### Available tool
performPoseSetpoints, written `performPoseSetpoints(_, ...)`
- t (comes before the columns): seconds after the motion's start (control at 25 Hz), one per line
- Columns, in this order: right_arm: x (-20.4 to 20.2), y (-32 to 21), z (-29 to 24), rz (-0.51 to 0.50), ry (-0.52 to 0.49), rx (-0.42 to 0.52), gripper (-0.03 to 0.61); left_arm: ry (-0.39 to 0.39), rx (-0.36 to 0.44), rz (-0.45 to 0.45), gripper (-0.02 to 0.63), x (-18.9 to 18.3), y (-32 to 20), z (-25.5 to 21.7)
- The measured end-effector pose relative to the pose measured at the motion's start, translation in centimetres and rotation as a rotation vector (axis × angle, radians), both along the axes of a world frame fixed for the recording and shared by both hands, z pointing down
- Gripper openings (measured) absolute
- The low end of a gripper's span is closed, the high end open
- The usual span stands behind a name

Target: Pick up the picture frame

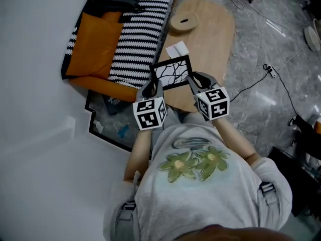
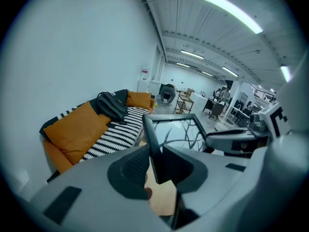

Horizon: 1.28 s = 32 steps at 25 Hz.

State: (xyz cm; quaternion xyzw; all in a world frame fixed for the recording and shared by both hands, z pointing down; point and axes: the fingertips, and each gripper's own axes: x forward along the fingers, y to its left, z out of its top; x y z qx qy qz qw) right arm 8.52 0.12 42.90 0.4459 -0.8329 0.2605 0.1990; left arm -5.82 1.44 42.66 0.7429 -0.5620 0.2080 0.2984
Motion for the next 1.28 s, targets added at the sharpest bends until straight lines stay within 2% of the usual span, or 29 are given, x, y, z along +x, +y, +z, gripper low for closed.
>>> performPoseSetpoints(0.4,0.6,1.2,-1.4,0.005,0.010,0.031,0.083,-0.008,0.041,-0.011,0.094,0.6,1.3,-1.4)
performPoseSetpoints(1.28,1.1,1.9,-1.6,0.004,0.032,0.048,0.081,0.001,0.054,-0.013,0.095,1.1,2.2,-1.5)
